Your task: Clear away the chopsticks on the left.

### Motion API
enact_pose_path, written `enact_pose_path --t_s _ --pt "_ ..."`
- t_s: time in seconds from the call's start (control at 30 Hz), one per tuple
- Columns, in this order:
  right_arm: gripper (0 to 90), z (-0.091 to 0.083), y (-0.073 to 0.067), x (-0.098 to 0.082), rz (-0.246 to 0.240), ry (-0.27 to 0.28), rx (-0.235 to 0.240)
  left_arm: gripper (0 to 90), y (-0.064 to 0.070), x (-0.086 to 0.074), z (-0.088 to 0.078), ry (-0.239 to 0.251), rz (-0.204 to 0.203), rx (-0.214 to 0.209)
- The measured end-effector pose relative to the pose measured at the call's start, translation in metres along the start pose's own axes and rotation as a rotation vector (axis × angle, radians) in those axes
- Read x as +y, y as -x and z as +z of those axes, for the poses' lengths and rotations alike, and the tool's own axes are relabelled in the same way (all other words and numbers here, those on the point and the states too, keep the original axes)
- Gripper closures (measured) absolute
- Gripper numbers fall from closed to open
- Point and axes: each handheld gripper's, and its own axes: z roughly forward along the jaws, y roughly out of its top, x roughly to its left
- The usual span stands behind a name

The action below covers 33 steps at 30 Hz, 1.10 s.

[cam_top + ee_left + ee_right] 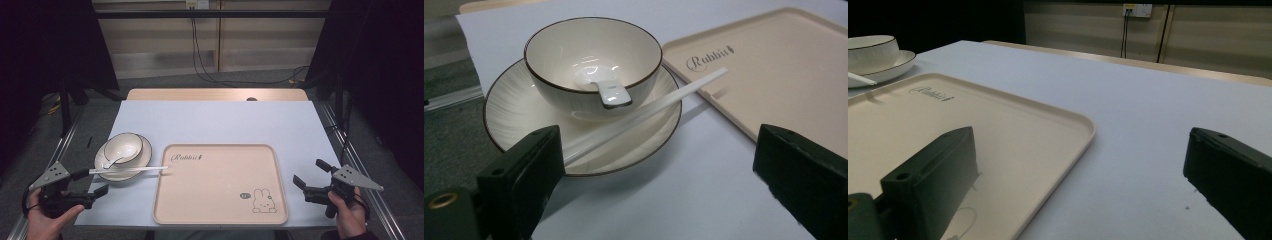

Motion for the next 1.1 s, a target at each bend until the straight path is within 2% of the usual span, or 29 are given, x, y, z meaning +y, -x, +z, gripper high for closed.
enact_pose_path --t_s 0.03,0.07,0.1,0.17,0.2,0.23,0.27,0.3,0.33,0.4,0.43,0.5,0.57,0.6,0.7,0.83,1.0,1.03,1.07,1.1 --pt "0.4 0.0 0.0 0.0 0.005 -0.001 0.0 6.4 -0.004 0.001 0.0 -0.006 0.02 -0.039" --pt "0.4 0.0 0.0 0.0 0.005 -0.001 0.0 10.4 -0.004 0.001 0.0 -0.006 0.02 -0.039" --pt "0.4 0.0 0.0 0.0 0.008 0.001 0.006 15.5 -0.007 0.001 -0.001 -0.008 0.032 -0.056" --pt "0.4 0.0 0.0 0.0 0.012 -0.002 0.006 17.5 -0.012 0.002 0.002 -0.034 0.055 -0.085" --pt "0.5 0.0 0.0 0.0 0.016 -0.006 0.004 19.9 -0.014 0.003 0.004 -0.045 0.06 -0.086" --pt "0.5 0.0 0.0 0.0 0.012 -0.001 0.002 25.9 -0.016 0.003 0.006 -0.055 0.084 -0.09" --pt "0.5 0.0 0.0 0.0 0.012 -0.001 0.002 25.9 -0.018 0.004 0.008 -0.063 0.105 -0.089" --pt "0.5 0.001 0.0 0.0 0.011 0.001 0.001 30.9 -0.02 0.004 0.01 -0.065 0.103 -0.098" --pt "0.5 0.001 0.0 0.0 0.007 -0.004 0.005 30.9 -0.021 0.005 0.011 -0.068 0.109 -0.109" --pt "0.5 0.002 0.0 0.0 0.008 -0.004 0.008 35.5 -0.024 0.008 0.014 -0.09 0.15 -0.109" --pt "0.5 0.002 0.0 0.0 0.005 -0.006 0.012 40.0 -0.028 0.009 0.017 -0.107 0.169 -0.086" --pt "0.5 0.002 0.0 0.0 0.009 -0.005 0.011 47.4 -0.031 0.009 0.019 -0.106 0.181 -0.097" --pt "0.5 0.002 0.0 0.0 0.008 -0.004 0.01 47.8 -0.034 0.009 0.022 -0.109 0.185 -0.094" --pt "0.5 0.002 0.0 0.0 0.008 -0.005 0.009 50.5 -0.035 0.009 0.023 -0.113 0.199 -0.097" --pt "0.6 0.001 0.0 0.0 0.009 -0.007 0.01 56.6 -0.037 0.008 0.027 -0.126 0.206 -0.101" --pt "0.6 0.002 0.0 0.0 0.011 -0.01 0.015 60.1 -0.039 0.007 0.034 -0.133 0.236 -0.082" --pt "0.6 0.002 0.0 0.0 0.013 -0.008 0.017 62.9 -0.037 0.009 0.044 -0.162 0.279 -0.103" --pt "0.6 0.002 0.0 0.0 0.015 -0.008 0.02 62.9 -0.036 0.01 0.045 -0.167 0.284 -0.091" --pt "0.6 0.002 0.0 0.0 0.016 -0.007 0.02 62.9 -0.036 0.011 0.047 -0.168 0.29 -0.104" --pt "0.7 0.002 0.0 0.0 0.018 -0.002 0.019 62.9 -0.035 0.012 0.049 -0.164 0.293 -0.099"
